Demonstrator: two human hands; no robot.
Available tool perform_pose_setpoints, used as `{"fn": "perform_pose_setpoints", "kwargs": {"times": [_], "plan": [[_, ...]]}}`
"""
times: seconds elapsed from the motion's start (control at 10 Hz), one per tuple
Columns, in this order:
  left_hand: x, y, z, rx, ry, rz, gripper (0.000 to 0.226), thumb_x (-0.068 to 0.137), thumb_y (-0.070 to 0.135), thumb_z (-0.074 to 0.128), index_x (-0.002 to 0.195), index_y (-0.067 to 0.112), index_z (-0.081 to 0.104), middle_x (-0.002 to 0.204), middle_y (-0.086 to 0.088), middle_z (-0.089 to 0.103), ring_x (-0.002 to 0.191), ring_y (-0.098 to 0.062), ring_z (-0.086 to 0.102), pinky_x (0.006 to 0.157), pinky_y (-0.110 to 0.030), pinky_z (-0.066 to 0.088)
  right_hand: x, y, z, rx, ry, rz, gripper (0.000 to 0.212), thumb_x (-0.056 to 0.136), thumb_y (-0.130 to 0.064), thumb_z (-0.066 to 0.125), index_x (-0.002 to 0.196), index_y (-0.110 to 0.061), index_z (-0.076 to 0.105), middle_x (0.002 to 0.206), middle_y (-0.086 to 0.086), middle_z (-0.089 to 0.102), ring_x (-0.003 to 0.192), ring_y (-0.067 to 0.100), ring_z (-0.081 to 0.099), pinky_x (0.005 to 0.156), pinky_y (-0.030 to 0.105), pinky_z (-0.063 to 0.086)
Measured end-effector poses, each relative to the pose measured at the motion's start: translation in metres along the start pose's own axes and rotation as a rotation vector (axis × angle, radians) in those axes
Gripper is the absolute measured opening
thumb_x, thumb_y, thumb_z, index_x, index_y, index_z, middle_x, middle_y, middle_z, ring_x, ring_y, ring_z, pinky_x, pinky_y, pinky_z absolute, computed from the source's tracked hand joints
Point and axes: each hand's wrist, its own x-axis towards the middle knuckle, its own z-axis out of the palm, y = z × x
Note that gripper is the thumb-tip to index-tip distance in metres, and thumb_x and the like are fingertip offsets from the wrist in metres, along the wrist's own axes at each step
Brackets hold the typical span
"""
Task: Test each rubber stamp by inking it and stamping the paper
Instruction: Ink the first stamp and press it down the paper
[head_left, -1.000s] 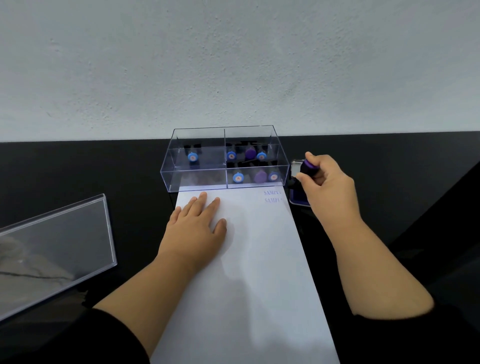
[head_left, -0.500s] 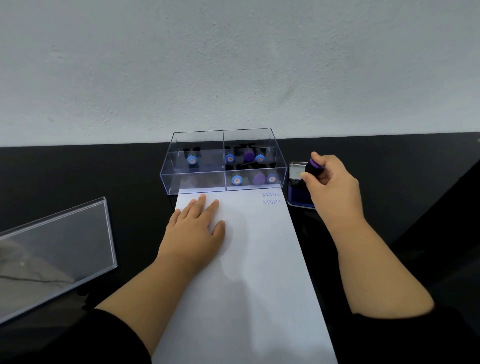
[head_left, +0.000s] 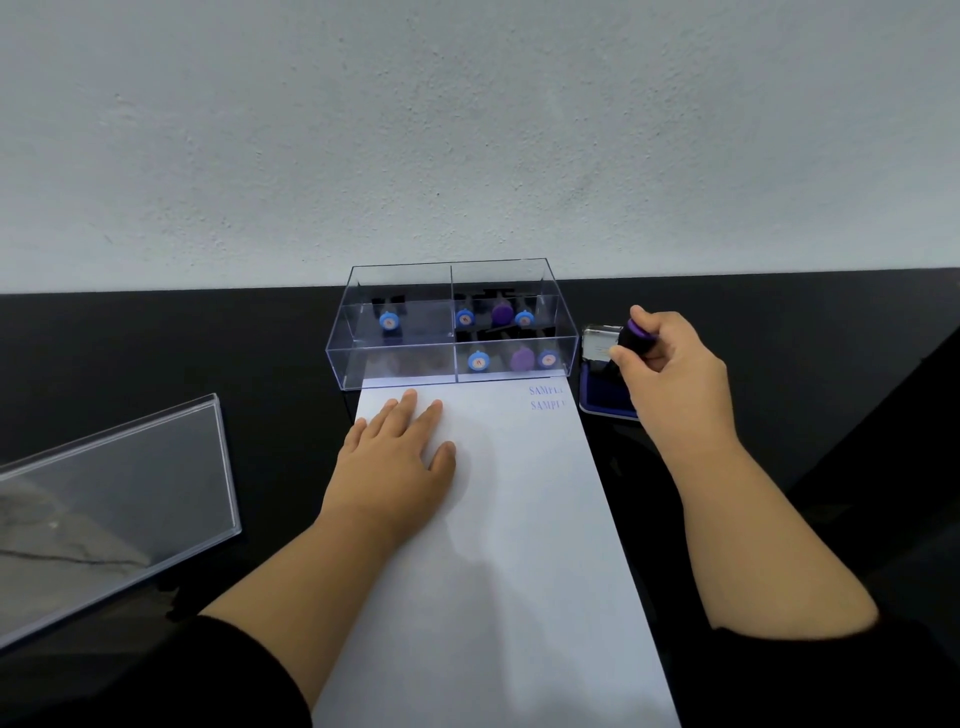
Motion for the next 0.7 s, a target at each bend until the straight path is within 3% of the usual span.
{"fn": "perform_pose_setpoints", "kwargs": {"times": [0.2,0.5,0.6,0.7], "plan": [[0.0001,-0.0004,0.0003,0.0,0.003,0.002,0.055,0.101,0.047,0.019,0.152,0.034,0.004,0.16,0.007,-0.006,0.147,-0.012,-0.006,0.117,-0.032,-0.005,0.0012,0.0015,-0.0007,-0.003,0.006,0.006,0.034,0.089,-0.018,0.062,0.12,-0.029,0.055,0.088,-0.006,0.061,0.08,0.008,0.057,0.065,0.011,0.04],[-0.0005,-0.0009,0.0013,-0.015,0.013,0.0,0.055,0.1,0.046,0.02,0.152,0.035,0.005,0.16,0.008,-0.006,0.146,-0.01,-0.006,0.117,-0.031,-0.005,0.0015,0.0006,-0.0046,-0.078,0.006,-0.012,0.032,0.09,-0.017,0.06,0.12,-0.026,0.056,0.083,-0.019,0.053,0.075,0.004,0.054,0.072,0.021,0.046],[0.0,-0.0015,0.0018,-0.022,0.021,-0.003,0.054,0.1,0.046,0.021,0.152,0.035,0.006,0.16,0.008,-0.006,0.146,-0.01,-0.006,0.117,-0.031,-0.006,0.0012,0.0007,-0.0067,-0.144,0.014,-0.022,0.035,0.091,-0.017,0.059,0.124,-0.026,0.055,0.083,-0.014,0.055,0.079,0.009,0.055,0.076,0.027,0.049],[0.0003,-0.0014,0.0014,-0.022,0.016,-0.005,0.055,0.1,0.046,0.021,0.152,0.035,0.005,0.16,0.008,-0.005,0.146,-0.01,-0.006,0.117,-0.031,-0.006,0.0008,0.0012,-0.0079,-0.207,-0.001,-0.026,0.036,0.091,-0.018,0.058,0.126,-0.027,0.053,0.101,-0.001,0.061,0.09,0.014,0.057,0.077,0.028,0.049]]}}
